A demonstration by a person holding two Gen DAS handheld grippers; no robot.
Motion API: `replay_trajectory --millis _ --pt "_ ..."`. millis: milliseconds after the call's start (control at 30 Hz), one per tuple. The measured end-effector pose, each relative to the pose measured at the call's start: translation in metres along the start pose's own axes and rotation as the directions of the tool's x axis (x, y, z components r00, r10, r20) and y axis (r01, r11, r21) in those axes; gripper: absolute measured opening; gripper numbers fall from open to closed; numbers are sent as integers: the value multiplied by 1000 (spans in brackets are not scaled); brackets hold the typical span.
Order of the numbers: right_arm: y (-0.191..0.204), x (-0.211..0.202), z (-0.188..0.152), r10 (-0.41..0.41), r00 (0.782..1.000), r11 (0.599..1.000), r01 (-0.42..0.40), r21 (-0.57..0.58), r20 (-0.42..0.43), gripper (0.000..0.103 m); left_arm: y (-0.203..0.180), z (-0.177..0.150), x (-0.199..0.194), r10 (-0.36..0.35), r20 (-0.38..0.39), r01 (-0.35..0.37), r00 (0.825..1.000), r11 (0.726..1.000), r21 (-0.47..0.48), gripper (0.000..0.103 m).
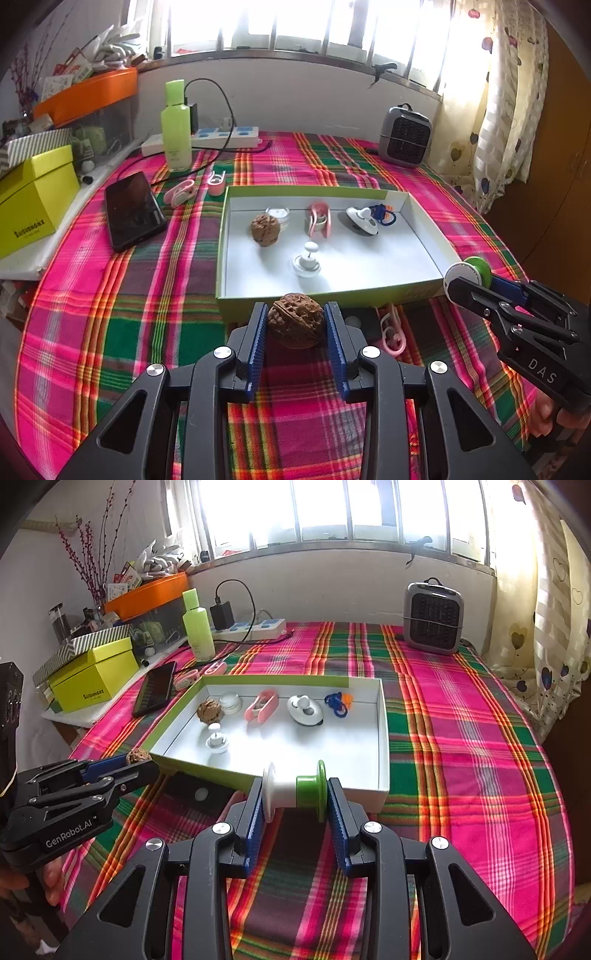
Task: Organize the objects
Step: 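Carry the walnut and spool over the box with both grippers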
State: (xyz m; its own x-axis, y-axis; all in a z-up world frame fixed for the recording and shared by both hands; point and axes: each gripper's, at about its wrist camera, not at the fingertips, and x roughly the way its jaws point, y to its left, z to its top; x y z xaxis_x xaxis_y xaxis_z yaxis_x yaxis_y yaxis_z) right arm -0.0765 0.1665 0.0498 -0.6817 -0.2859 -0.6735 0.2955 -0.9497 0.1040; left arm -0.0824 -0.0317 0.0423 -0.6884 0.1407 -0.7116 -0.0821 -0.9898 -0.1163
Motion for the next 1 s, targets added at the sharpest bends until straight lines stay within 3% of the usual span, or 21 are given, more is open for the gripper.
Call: replay_trajectory --millis 567,1000 --pt "-29 18 24 -10 1000 1000 10 -10 -3 34 -26 26 22 -28 2 28 1000 999 29 29" --pt "-41 55 43 -3 998 1000 2 -20 -56 34 -34 38 47 -21 -20 21 1000 999 31 29"
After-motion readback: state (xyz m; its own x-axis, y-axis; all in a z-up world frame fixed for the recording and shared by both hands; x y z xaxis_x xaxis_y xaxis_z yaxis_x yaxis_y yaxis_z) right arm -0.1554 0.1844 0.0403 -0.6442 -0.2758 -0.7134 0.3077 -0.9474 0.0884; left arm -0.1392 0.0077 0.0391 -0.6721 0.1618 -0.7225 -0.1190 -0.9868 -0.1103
